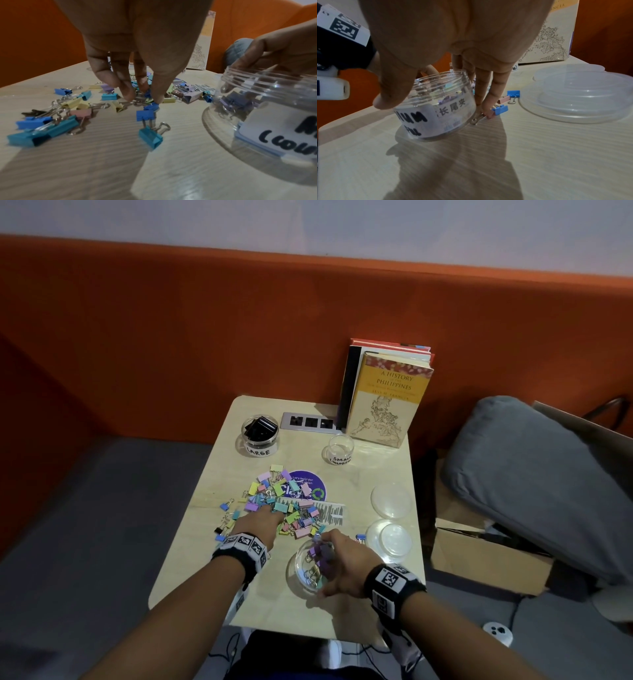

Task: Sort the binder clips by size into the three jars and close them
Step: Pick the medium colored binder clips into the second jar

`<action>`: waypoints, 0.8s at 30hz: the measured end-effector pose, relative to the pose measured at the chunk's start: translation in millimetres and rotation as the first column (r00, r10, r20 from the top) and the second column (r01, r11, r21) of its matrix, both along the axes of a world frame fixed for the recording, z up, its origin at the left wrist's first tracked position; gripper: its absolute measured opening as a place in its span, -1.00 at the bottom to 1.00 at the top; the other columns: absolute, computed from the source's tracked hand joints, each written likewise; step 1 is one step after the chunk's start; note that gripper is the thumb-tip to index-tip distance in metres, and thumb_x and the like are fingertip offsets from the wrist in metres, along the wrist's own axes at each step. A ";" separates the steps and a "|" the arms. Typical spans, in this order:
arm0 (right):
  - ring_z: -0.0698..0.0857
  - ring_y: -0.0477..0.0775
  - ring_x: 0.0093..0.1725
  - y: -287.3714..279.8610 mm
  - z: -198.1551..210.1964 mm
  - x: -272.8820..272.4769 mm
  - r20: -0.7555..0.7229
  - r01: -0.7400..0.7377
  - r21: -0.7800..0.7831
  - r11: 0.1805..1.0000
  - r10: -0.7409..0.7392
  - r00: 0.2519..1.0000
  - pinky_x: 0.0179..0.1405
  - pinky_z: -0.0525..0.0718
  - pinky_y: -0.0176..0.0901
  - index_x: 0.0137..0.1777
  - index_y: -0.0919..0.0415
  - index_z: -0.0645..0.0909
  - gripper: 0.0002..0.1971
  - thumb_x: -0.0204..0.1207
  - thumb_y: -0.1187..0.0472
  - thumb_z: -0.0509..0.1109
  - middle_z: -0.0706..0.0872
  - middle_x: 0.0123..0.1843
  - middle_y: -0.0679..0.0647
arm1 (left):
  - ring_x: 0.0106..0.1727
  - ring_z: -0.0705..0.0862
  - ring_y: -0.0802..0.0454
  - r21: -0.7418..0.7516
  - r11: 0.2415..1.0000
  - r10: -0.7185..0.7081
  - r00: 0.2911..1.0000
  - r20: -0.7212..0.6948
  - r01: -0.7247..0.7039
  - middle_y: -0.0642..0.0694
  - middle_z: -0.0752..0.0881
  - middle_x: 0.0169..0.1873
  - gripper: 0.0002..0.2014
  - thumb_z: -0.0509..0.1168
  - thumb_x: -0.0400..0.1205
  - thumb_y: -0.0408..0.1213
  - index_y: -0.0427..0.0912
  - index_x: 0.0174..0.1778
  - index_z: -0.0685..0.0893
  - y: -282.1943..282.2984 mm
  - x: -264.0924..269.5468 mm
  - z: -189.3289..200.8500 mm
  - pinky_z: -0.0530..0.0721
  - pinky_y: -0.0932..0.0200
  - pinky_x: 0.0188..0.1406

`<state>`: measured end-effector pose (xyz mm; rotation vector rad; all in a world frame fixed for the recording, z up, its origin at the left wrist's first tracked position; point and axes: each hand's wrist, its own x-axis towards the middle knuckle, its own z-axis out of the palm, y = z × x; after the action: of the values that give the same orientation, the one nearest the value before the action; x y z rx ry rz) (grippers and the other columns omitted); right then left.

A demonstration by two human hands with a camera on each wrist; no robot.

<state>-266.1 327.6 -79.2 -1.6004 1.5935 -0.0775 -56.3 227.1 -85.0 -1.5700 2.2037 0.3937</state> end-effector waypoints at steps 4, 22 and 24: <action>0.66 0.03 0.20 -0.2 0.9 0.4 -0.029 -0.026 -0.022 0.999 0.025 0.999 0.23 0.63 -0.10 0.49 -0.10 0.20 0.09 0.00 -0.16 0.77 0.62 0.33 -0.09 | 0.01 0.69 -0.21 -0.014 1.000 -0.016 1.000 0.003 0.016 -0.17 0.56 0.21 -0.84 0.21 0.66 -0.41 -0.02 0.00 0.51 3.3 -0.5 4.9 0.74 -0.07 0.00; 0.61 0.11 0.32 0.2 1.0 -1.6 -0.028 -0.036 -0.019 0.999 0.035 0.999 0.31 0.60 -0.03 0.49 -0.10 0.20 0.08 0.02 -0.21 0.74 0.56 0.42 -0.05 | 0.18 0.67 -0.21 -0.011 0.996 0.083 0.996 -0.011 -0.083 -0.19 0.43 0.39 -0.60 0.17 0.60 -0.49 -0.10 0.34 0.53 9.0 0.1 -1.2 0.68 -0.03 0.10; 0.62 0.11 0.31 -0.5 1.9 -2.0 -0.035 -0.045 -0.022 0.999 0.044 0.998 0.31 0.61 -0.01 0.49 -0.08 0.20 0.07 0.03 -0.21 0.74 0.56 0.42 -0.04 | 0.21 0.65 -0.21 -0.017 0.997 0.081 0.997 -0.003 -0.081 -0.20 0.44 0.38 -0.61 0.14 0.62 -0.47 -0.12 0.37 0.52 8.4 -0.8 1.2 0.66 -0.04 0.12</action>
<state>-268.1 327.1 -77.3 -1.6615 1.5875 -0.0448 -57.0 235.5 -83.8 -1.6728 2.1555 0.4027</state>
